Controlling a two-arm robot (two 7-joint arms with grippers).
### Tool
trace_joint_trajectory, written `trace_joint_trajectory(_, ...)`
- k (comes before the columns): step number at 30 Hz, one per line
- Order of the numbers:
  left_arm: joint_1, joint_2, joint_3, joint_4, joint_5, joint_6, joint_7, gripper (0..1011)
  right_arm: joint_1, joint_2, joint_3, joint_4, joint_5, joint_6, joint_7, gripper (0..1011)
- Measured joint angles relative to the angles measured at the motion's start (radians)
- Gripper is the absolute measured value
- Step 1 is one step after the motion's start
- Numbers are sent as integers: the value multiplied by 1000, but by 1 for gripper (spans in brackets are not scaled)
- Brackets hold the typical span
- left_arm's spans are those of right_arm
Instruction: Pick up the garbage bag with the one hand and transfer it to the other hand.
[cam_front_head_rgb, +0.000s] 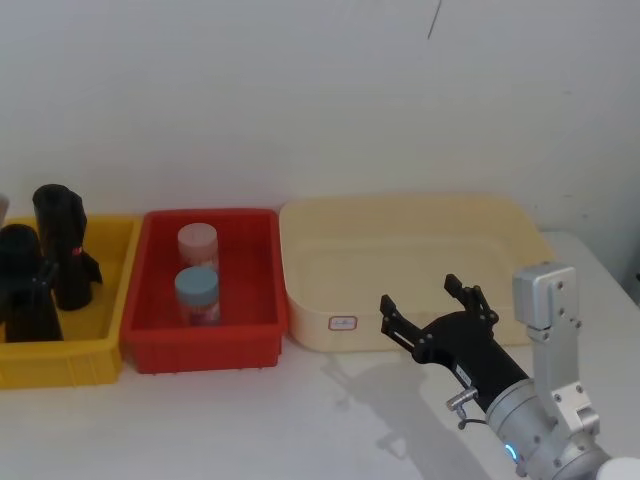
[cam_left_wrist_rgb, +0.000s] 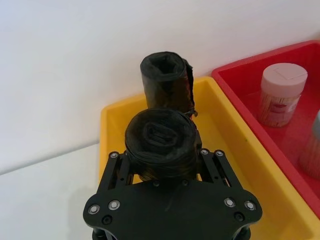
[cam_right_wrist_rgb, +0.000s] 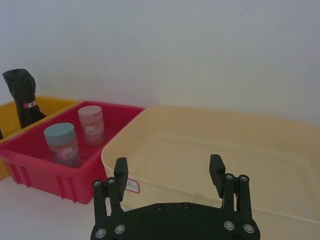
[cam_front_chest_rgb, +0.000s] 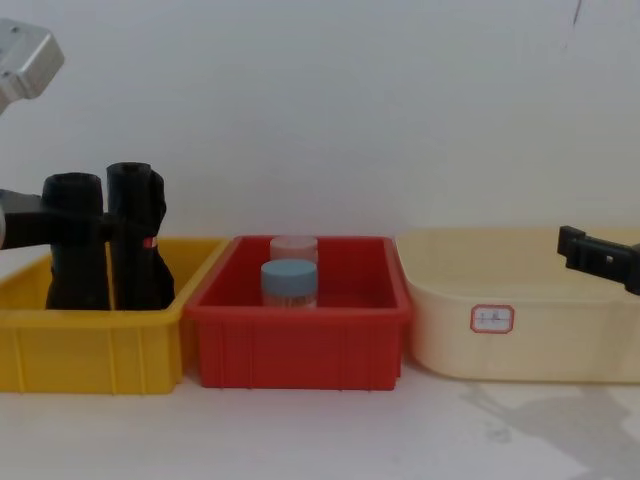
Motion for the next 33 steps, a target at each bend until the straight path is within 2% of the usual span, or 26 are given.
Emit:
trace_joint_trajectory(8,1,11,-9,-42,-10,4,-31,477,0,0,0,0,0,0,0,1000)
trace_joint_trajectory(15,-26,16,-20,-96,-35,32,-74,435,0,0,0,0,0,0,0,1000)
trace_joint_trajectory(26,-132,-3,-32,-140,-95,86,-167,379,1,0,0,0,0,0,1,1000)
trace_joint_trajectory(33,-207,-30,-13,-120,-123,94,-223,377,23,13,4,-2,14,14,41,1000)
